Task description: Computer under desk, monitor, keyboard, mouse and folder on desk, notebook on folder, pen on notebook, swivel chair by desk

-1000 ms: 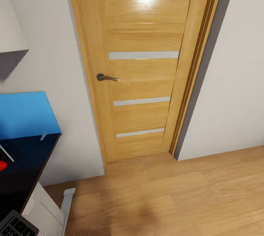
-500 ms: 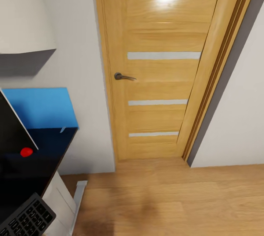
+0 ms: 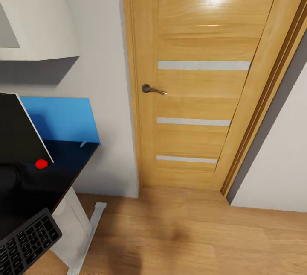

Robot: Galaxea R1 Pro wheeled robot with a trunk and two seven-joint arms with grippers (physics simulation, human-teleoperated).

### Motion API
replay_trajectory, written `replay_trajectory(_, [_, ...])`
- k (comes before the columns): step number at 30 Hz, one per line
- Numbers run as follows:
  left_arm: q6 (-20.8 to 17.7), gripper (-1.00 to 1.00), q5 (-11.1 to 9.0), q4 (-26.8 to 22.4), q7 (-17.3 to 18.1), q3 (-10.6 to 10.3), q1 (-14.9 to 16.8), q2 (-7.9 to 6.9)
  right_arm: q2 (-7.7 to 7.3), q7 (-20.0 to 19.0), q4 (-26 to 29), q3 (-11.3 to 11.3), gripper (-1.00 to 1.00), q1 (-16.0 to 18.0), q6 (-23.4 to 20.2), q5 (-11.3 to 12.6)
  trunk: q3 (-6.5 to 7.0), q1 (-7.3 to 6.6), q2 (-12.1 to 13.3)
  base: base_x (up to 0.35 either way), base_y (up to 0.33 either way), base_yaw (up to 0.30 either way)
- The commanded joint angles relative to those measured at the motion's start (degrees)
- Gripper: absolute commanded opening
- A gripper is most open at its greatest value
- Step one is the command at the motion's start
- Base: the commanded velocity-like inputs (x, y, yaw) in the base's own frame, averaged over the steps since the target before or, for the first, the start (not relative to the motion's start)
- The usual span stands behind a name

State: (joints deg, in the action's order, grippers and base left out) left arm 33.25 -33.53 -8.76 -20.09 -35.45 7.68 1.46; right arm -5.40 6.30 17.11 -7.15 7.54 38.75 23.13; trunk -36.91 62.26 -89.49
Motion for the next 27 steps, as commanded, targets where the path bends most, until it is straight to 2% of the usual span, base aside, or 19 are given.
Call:
replay_trajectory(1, [0.23, 1.0, -0.07, 0.06, -0.51, -0.49, 0.05, -0.01, -0.05, 0.56, 0.02, -0.51, 1.0, 0.02, 0.28, 0.01, -0.05, -0.01, -0.03, 0.0, -0.295, 0.281])
replay_trajectory(4, [1.1, 1.0, -0.05, 0.14, -0.49, -0.49, 0.02, -0.2, -0.05, 0.51, -0.01, -0.56, 1.0, 0.02, 0.85, -0.01, -0.05, -0.01, -0.03, 0.0, -0.185, 0.281])
replay_trajectory(6, [3.22, 1.0, -0.05, 0.3, -0.44, -0.49, -0.01, -0.55, -0.05, 0.49, -0.01, -0.57, 1.0, 0.02, 0.96, -0.01, -0.05, -0.01, -0.03, 0.0, -0.068, 0.281])
replay_trajectory(8, [7.04, 1.0, 0.0, 0.86, 0.13, -0.54, 0.02, -1.12, -0.05, 0.48, 0.01, -0.58, 1.0, 0.02, 1.01, -0.03, -0.05, -0.01, -0.03, 0.0, -0.035, 0.281])
replay_trajectory(9, [10.16, 1.0, 0.02, 1.65, 1.18, -0.55, 0.03, -1.37, -0.05, 0.47, 0.01, -0.58, 1.0, 0.02, 1.03, -0.09, -0.05, -0.01, -0.03, 0.0, -0.02, 0.282])
replay_trajectory(11, [13.36, 1.0, 0.01, 2.7, 2.9, -0.56, 0.04, -1.53, -0.05, 0.47, 0.02, -0.58, 1.0, 0.02, 1.04, -0.33, -0.05, -0.01, -0.03, 0.0, -0.014, 0.282])
replay_trajectory(12, [17.69, 1.0, -0.06, 4.31, 5.88, -0.57, 0.05, -1.67, -0.05, 0.47, -0.02, -0.58, 1.0, 0.02, 1.05, -1.09, -0.05, -0.01, -0.03, 0.0, -0.006, 0.282])
replay_trajectory(13, [19.94, 1.0, -0.12, 5.08, 7.47, -0.54, 0.05, -1.72, -0.05, 0.47, -0.03, -0.55, 1.0, 0.02, 1.06, -1.77, -0.05, -0.01, -0.03, 0.0, -0.004, 0.282])
replay_trajectory(15, [22.11, 1.0, -0.17, 5.76, 8.91, -0.52, 0.05, -1.75, -0.05, 0.48, -0.05, -0.52, 1.0, 0.02, 1.06, -2.84, -0.05, -0.01, -0.03, 0.0, -0.003, 0.282])
replay_trajectory(20, [24.21, 1.0, -0.21, 6.42, 10.35, -0.45, 0.04, -1.63, -0.05, 0.51, -0.06, -0.5, 1.0, 0.02, 1.06, -4.28, -0.05, -0.01, -0.03, 0.0, -0.001, 0.281])
replay_trajectory(27, [22.92, 1.0, -0.37, 6.47, 10.71, -0.19, 0.05, -1.56, -0.05, 0.53, -0.11, -0.5, 1.0, 0.02, 1.06, -4.4, -0.05, -0.01, -0.03, 0.0, 0.0, 0.281])
